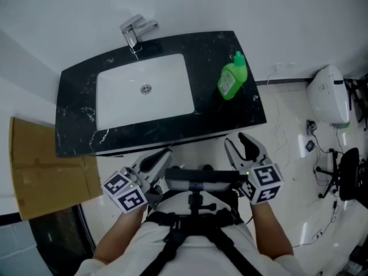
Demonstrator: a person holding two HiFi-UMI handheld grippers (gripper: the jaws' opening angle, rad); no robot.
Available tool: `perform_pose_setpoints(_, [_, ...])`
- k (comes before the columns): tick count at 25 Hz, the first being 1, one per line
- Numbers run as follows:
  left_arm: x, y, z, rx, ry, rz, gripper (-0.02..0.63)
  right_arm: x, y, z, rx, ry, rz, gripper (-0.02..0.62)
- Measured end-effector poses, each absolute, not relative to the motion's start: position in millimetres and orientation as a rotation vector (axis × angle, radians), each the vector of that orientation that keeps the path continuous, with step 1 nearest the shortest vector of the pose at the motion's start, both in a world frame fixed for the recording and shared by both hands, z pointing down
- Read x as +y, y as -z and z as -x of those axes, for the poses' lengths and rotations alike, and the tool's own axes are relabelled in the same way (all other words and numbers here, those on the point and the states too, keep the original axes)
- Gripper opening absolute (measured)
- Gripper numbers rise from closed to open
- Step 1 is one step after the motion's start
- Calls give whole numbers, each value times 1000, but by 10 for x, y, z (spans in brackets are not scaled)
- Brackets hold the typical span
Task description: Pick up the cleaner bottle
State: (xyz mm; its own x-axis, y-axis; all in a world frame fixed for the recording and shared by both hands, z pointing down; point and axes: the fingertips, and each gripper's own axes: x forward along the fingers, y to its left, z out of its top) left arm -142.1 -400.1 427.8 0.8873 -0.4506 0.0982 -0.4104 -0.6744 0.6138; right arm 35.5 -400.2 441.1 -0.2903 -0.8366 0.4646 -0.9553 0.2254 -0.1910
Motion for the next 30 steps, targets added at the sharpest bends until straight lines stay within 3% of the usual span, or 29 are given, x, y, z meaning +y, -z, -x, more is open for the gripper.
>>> perform_pose_setpoints(6, [-4069, -4225, 1383, -621, 78, -2407, 44, -4019, -4452, -327, -2359, -796, -1551, 192])
perform_pose_setpoints(30, [-4366, -4143, 835, -663, 63, -2419, 44, -4610, -4286, -858, -2385, -729, -1657, 172])
